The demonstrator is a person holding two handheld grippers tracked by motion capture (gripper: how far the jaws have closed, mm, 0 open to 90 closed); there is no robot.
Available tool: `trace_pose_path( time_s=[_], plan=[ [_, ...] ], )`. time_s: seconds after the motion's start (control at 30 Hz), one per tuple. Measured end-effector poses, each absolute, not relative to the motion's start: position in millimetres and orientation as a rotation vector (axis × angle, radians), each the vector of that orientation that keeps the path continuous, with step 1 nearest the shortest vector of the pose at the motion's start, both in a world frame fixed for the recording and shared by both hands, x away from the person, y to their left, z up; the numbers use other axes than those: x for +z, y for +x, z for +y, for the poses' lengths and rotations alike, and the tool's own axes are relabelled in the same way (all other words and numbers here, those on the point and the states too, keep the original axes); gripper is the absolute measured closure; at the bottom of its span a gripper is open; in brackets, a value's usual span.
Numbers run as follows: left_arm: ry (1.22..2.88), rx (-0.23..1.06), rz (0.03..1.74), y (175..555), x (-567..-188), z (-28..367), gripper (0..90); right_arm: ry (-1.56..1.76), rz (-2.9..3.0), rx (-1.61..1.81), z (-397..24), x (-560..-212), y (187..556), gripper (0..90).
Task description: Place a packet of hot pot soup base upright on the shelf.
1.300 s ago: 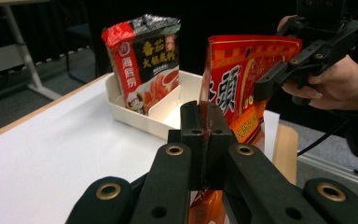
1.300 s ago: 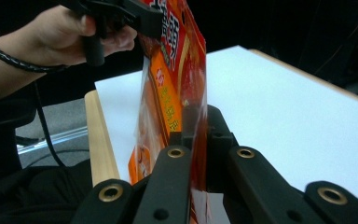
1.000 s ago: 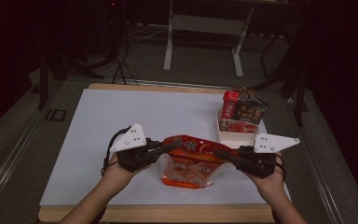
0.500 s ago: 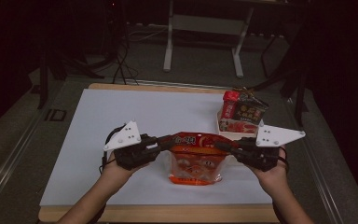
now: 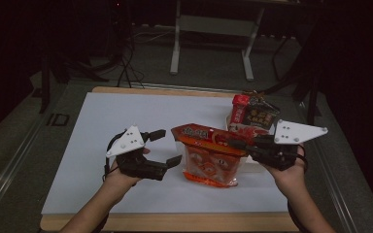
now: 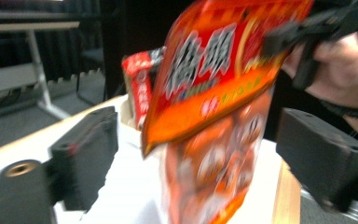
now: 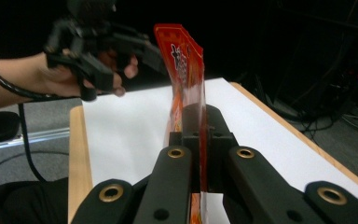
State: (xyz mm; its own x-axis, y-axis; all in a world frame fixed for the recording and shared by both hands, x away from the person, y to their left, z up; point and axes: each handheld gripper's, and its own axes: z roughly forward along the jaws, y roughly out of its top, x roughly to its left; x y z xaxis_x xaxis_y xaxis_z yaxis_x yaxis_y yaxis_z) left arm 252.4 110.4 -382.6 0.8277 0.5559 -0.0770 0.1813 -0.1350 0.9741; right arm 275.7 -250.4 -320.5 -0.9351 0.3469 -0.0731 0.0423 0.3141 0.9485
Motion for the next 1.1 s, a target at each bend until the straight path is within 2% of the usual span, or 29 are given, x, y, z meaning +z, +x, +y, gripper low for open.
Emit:
trace_pose_path(
  time_s=[0.1, 0.7, 1.1],
  plan=[
    [1.711, 0.361, 0.606, 252.8, -391.8, 114.4, 2.0, 0.355, 2.291, 1.665, -254.6, -312.2, 277.6, 90.0],
    [1.705, 0.381, 0.676, 243.1, -460.3, 145.7, 2.0, 0.46, 2.116, 1.646, -302.9, -259.4, 308.1, 90.0],
    [1.712, 0.389, 0.732, 237.1, -479.6, 160.3, 2.0, 0.593, 2.044, 1.604, -346.6, -263.6, 322.4, 90.0]
  ],
)
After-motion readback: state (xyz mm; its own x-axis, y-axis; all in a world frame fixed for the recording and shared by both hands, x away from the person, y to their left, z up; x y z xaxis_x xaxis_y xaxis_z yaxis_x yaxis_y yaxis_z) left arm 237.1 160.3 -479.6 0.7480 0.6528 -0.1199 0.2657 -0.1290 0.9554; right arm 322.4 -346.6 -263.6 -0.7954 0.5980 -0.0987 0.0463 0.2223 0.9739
